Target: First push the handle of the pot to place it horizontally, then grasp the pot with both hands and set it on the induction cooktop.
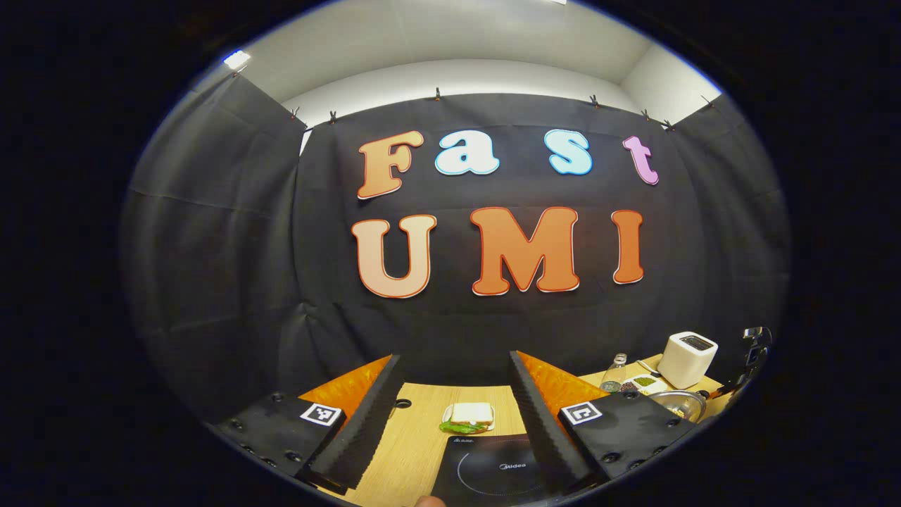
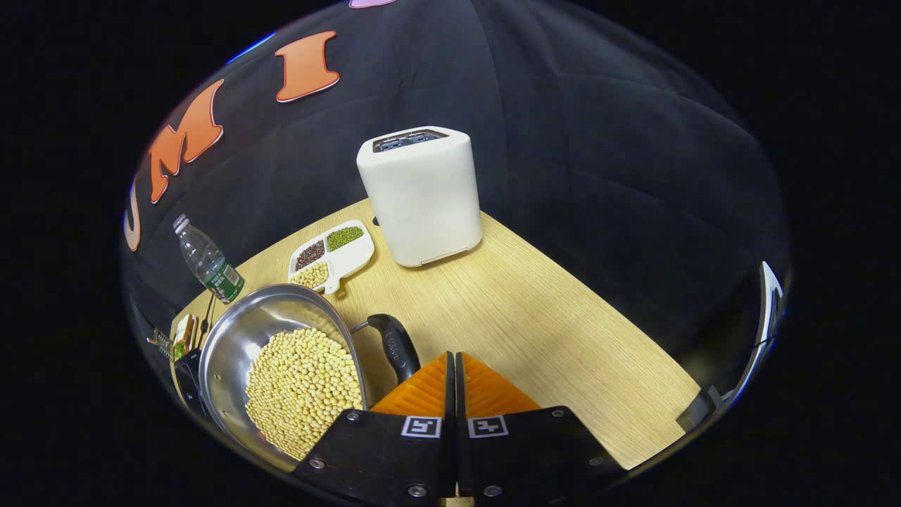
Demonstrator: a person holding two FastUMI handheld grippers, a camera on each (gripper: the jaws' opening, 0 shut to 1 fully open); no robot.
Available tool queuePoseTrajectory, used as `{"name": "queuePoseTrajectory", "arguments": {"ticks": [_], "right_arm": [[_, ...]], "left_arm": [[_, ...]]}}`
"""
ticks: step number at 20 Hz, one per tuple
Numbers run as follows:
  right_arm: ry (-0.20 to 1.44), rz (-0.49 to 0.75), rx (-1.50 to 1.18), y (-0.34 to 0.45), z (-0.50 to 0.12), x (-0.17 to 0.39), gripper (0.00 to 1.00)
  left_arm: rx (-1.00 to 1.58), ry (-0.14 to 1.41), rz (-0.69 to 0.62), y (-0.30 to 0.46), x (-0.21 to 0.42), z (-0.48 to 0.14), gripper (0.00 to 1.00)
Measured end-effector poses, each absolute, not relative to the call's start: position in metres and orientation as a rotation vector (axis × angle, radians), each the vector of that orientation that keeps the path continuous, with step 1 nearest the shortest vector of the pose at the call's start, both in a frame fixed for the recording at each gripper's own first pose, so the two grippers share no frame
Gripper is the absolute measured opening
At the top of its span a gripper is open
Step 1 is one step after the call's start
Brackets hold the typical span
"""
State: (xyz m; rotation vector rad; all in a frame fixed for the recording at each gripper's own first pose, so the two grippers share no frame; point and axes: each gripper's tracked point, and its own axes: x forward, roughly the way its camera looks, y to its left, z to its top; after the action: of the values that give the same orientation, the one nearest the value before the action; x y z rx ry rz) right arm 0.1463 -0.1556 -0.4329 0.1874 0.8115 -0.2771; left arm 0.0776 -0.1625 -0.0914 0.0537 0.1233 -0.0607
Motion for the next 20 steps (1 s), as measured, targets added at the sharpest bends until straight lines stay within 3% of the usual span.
{"name": "queuePoseTrajectory", "arguments": {"ticks": [7, 9, 10, 11, 12, 14, 16, 18, 19, 20], "right_arm": [[0.675, -0.188, 0.294, -0.133, -0.385, 0.153, 0.03], [0.647, -0.139, 0.277, -0.127, -0.375, 0.154, 0.15], [0.650, -0.110, 0.272, -0.121, -0.374, 0.154, 0.30], [0.650, -0.080, 0.266, -0.114, -0.374, 0.154, 0.32], [0.653, -0.061, 0.257, -0.110, -0.376, 0.154, 0.50], [0.667, -0.044, 0.220, -0.107, -0.385, 0.155, 0.58], [0.685, -0.042, 0.187, -0.108, -0.394, 0.159, 0.74], [0.693, -0.042, 0.185, -0.109, -0.398, 0.164, 0.81], [0.696, -0.038, 0.189, -0.107, -0.400, 0.165, 0.77], [0.699, -0.032, 0.193, -0.107, -0.401, 0.166, 0.86]], "left_arm": [[-0.049, 0.219, -0.221, -0.265, 0.085, -0.182, 0.99], [-0.020, 0.243, -0.238, -0.290, 0.087, -0.209, 0.98], [-0.009, 0.262, -0.251, -0.304, 0.087, -0.224, 0.97], [-0.008, 0.287, -0.274, -0.320, 0.087, -0.239, 0.99], [-0.014, 0.323, -0.307, -0.337, 0.085, -0.257, 0.96], [-0.014, 0.410, -0.357, -0.366, 0.078, -0.293, 0.98], [0.008, 0.481, -0.393, -0.384, 0.073, -0.323, 0.99], [0.017, 0.551, -0.428, -0.402, 0.066, -0.353, 0.98], [0.007, 0.589, -0.444, -0.412, 0.064, -0.366, 0.98], [-0.006, 0.627, -0.458, -0.421, 0.062, -0.378, 0.98]]}}
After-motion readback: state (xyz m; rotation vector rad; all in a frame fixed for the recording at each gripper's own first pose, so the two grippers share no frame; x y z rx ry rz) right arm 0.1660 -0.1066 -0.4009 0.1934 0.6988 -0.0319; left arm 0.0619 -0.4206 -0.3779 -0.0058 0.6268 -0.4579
